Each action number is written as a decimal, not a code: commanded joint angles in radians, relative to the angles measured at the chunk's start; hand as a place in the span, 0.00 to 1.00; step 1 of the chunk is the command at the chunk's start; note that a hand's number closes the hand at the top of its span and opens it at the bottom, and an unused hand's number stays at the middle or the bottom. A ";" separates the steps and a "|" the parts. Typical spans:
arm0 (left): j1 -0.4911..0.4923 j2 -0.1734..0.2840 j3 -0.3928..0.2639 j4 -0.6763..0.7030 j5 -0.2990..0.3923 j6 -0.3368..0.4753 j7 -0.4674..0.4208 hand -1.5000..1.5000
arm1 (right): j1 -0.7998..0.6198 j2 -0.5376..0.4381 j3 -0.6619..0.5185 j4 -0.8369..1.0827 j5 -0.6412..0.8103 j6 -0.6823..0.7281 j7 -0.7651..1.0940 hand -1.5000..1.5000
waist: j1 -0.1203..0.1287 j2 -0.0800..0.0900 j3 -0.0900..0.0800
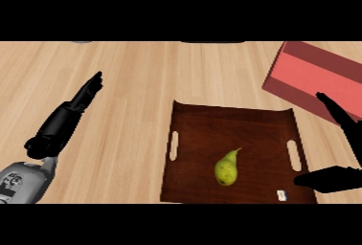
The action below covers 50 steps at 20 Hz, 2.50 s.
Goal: Pick the pear from the tray and place it in the cardboard box
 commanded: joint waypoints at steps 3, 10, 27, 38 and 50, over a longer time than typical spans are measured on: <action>-0.060 -0.023 0.007 0.025 -0.001 -0.022 0.013 0.50 | -0.169 -0.035 0.091 -0.052 -0.099 0.278 0.240 0.00 | 0.023 0.007 -0.001; -0.035 -0.060 -0.022 0.018 -0.039 -0.015 0.001 0.50 | -0.488 0.160 0.212 0.060 -0.156 0.452 0.581 0.00 | 0.047 0.007 -0.002; 0.008 -0.067 0.036 0.033 -0.070 -0.031 -0.018 0.50 | -0.600 0.458 0.418 0.303 -0.119 0.399 0.734 0.00 | -0.002 -0.002 0.001; 0.000 -0.054 0.083 -0.034 -0.055 -0.073 0.031 0.50 | -0.608 0.528 0.446 0.460 -0.059 0.430 0.687 0.00 | 0.003 -0.002 0.002; 0.022 -0.100 0.111 -0.024 -0.098 -0.079 0.025 0.50 | -0.517 0.573 0.435 0.569 0.035 0.442 0.561 0.00 | -0.001 0.000 0.002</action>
